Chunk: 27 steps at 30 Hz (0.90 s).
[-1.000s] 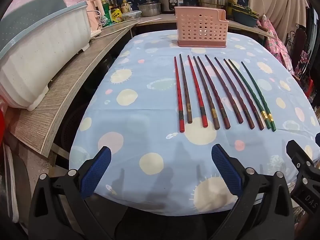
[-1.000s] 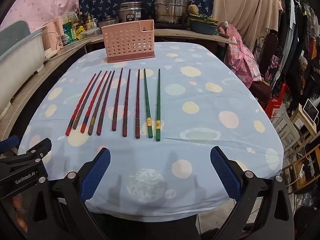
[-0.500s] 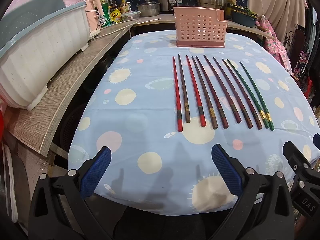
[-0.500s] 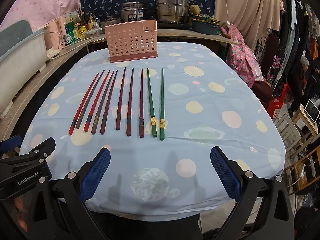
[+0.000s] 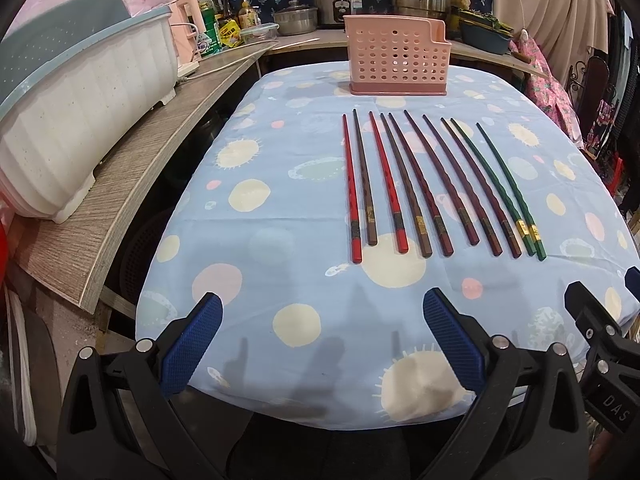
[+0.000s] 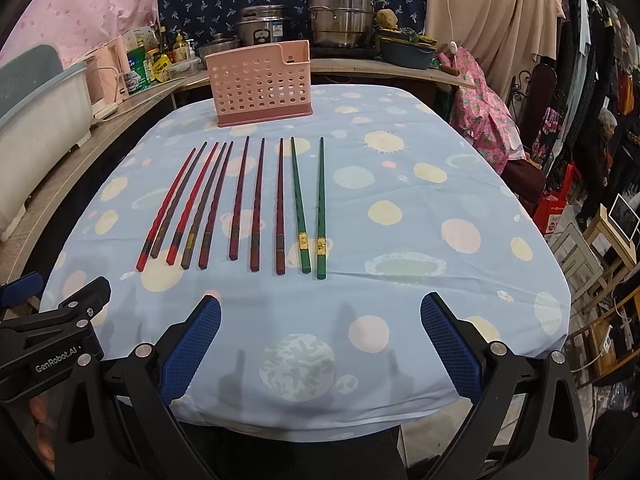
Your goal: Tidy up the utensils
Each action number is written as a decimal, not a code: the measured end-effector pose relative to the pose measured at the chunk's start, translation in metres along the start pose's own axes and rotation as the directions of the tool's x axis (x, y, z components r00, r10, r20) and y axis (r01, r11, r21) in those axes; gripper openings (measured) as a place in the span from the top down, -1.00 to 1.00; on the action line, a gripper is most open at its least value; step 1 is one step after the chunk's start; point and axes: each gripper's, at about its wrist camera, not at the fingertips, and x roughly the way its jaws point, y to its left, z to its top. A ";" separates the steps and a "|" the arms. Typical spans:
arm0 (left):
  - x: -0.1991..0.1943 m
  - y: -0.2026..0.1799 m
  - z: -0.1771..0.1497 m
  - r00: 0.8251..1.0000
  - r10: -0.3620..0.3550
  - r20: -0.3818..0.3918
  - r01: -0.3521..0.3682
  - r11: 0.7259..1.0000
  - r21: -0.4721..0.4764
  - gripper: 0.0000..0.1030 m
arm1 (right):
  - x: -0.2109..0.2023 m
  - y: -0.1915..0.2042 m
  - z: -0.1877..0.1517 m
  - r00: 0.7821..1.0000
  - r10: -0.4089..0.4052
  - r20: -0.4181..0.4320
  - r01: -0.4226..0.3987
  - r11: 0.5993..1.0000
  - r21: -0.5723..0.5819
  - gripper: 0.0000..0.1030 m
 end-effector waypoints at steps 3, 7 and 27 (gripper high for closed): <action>0.000 0.000 0.000 1.000 0.001 0.000 -0.001 1.000 0.000 -0.86 | 0.000 0.000 -0.001 1.000 -0.001 -0.001 0.001 1.000 -0.001 -0.87; 0.000 0.000 0.000 1.000 0.000 0.000 0.000 1.000 -0.002 -0.86 | 0.001 0.001 -0.001 1.000 -0.001 0.001 0.001 1.000 -0.001 -0.87; -0.001 0.004 0.003 1.000 0.001 -0.001 -0.001 1.000 -0.006 -0.86 | 0.001 0.001 -0.001 1.000 0.000 0.001 0.000 1.000 0.002 -0.87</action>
